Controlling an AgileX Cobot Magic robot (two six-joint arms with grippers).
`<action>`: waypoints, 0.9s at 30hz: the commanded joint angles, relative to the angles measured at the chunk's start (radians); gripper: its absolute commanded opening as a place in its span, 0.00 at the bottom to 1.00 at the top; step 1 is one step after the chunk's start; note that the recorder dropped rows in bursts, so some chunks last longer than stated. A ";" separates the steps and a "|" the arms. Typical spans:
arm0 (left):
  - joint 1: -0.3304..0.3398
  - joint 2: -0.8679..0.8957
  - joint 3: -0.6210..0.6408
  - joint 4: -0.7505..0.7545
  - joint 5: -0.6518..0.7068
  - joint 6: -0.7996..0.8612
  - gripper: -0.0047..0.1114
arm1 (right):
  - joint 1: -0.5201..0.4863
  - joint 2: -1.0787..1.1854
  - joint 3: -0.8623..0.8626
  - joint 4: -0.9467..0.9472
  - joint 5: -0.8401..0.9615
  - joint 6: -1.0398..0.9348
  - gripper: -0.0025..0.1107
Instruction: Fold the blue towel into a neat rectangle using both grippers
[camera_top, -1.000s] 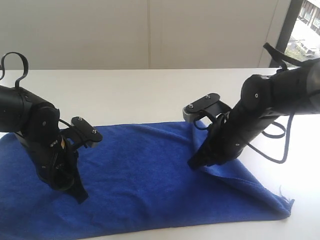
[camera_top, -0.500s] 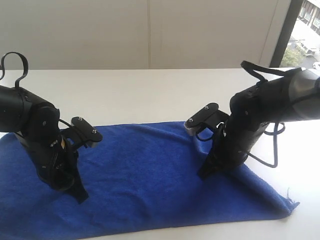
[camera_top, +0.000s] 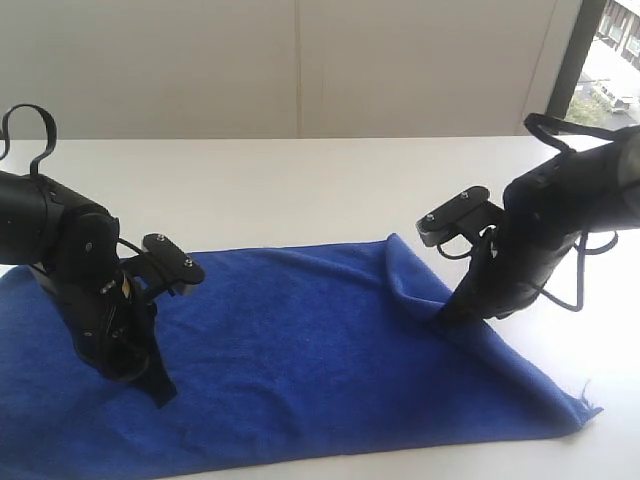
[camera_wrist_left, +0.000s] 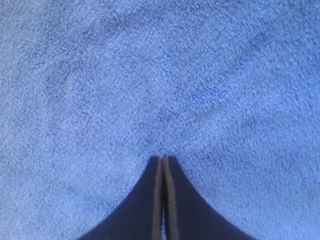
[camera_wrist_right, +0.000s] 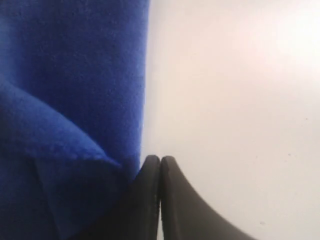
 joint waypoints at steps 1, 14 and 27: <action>0.002 0.002 0.008 -0.011 0.009 0.000 0.04 | 0.005 -0.047 -0.001 0.025 -0.033 -0.080 0.02; 0.002 0.002 0.008 -0.011 0.009 0.000 0.04 | 0.072 -0.090 0.011 0.428 0.019 -0.910 0.34; 0.002 0.002 0.008 -0.011 0.009 0.000 0.04 | 0.072 -0.015 0.015 0.403 -0.111 -0.903 0.33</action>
